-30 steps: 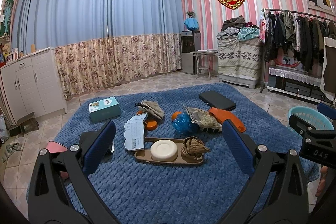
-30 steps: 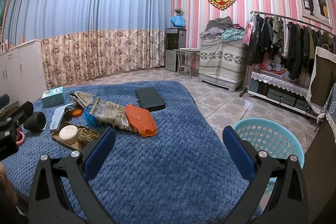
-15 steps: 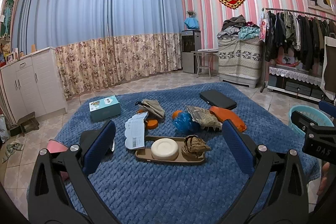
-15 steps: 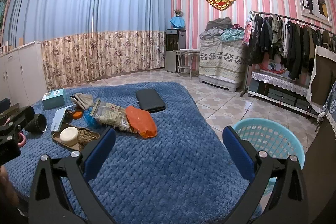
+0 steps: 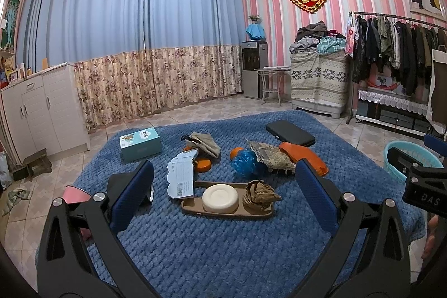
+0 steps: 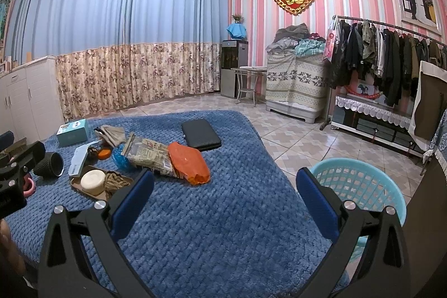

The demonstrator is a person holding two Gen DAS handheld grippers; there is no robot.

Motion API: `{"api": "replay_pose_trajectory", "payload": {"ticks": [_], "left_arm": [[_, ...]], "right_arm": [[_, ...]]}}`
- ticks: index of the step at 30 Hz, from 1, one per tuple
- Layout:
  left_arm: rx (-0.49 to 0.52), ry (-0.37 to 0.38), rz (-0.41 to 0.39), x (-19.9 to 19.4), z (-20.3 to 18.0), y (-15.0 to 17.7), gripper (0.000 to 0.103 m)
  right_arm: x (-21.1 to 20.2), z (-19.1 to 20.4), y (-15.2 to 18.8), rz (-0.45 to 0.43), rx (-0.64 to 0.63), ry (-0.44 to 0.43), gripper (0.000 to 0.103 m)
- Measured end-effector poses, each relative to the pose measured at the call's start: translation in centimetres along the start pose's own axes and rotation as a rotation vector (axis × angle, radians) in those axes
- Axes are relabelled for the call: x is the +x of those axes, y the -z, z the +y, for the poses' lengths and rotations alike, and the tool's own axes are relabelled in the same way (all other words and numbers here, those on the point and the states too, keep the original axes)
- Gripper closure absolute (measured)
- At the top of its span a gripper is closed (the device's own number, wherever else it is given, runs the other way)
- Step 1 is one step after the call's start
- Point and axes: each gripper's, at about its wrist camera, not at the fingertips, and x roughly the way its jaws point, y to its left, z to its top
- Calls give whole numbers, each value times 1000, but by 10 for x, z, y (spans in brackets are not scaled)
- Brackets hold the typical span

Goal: Collect trash

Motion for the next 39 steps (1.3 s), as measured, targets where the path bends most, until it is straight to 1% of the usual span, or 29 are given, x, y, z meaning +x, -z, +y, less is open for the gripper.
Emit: {"api": "replay_pose_trajectory", "payload": {"ticks": [22,28,30,39], "left_arm": [[2,-1,-1,-1,0,0,5],[-1,-1,-4,1,3,2,5],[-12,2,-4,0,7,3,5],[-15,-9,-4,-2,18,5,5]], "right_arm": [[-3,-1,-3,-4,-1,1,4],[-5,2,-8,-23,-8,-20,4],[-1,8,-1,-27,-21,-20,4],[1,12,5,-25,-52,-7,4]]}}
